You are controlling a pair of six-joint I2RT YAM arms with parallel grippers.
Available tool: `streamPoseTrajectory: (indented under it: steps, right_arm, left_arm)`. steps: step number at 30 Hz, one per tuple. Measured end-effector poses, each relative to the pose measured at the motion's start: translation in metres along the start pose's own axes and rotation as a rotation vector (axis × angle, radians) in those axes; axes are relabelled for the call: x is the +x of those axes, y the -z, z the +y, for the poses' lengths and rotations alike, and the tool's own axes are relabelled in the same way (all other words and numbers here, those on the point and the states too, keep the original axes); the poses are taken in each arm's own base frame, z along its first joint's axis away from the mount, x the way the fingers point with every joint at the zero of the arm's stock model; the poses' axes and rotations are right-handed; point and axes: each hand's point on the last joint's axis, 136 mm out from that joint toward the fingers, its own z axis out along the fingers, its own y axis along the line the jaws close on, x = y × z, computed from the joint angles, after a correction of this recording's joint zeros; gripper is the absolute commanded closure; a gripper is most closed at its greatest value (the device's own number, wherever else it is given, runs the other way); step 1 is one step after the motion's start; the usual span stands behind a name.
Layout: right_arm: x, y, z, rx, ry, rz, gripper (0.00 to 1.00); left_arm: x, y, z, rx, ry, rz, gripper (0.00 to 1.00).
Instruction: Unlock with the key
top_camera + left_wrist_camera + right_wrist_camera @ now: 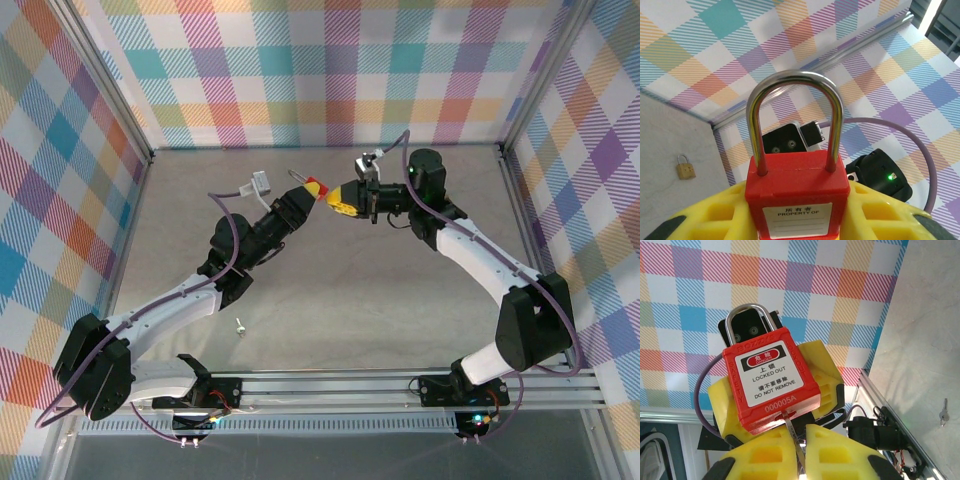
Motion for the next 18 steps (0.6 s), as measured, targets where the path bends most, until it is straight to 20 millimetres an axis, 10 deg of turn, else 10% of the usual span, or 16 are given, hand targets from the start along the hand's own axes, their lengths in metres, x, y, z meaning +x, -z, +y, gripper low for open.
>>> streamPoseTrajectory:
  steps: [18]
  right_arm:
    - [-0.039,0.042,-0.044,0.245,-0.131,-0.220,0.33]
  left_arm:
    - [0.005,0.018,-0.036,-0.047,-0.189,0.138,1.00]
